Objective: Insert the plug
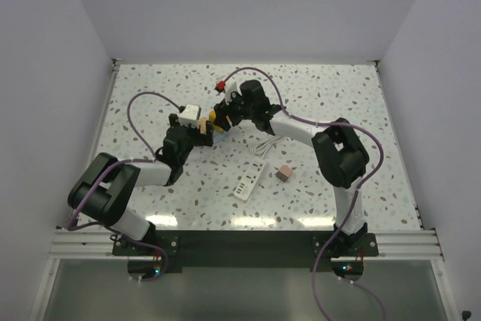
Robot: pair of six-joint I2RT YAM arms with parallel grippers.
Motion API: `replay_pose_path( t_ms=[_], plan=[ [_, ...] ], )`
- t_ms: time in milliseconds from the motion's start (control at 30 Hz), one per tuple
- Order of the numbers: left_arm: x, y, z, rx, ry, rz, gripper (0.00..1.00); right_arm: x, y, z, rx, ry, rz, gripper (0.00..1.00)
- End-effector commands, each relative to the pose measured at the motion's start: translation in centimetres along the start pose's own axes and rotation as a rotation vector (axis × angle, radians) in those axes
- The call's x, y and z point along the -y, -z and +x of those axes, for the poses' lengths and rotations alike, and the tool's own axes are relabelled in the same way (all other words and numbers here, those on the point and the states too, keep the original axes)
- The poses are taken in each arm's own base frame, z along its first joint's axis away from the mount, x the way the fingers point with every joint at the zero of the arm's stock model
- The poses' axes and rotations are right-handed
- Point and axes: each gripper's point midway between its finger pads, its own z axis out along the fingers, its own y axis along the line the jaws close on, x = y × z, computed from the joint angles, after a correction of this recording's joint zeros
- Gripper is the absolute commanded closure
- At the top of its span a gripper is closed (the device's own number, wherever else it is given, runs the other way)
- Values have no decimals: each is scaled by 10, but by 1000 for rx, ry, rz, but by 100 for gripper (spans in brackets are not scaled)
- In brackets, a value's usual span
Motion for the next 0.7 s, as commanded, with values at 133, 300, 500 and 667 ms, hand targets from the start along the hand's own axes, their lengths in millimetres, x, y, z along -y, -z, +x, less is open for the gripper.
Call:
replay_pose_path(
  t_ms=[133, 300, 500, 667],
  plan=[
    [5, -8, -20, 60, -29, 39, 0, 4, 3, -5, -8, 21, 19, 100],
    [6, -7, -21, 62, -30, 45, 0, 6, 1, -2, 3, 6, 35, 100],
    [6, -5, -21, 65, -31, 46, 0, 14, -1, -3, 15, -20, 87, 100],
    [6, -5, -22, 70, -32, 46, 0, 22, -1, -2, 24, -47, 133, 100]
  ],
)
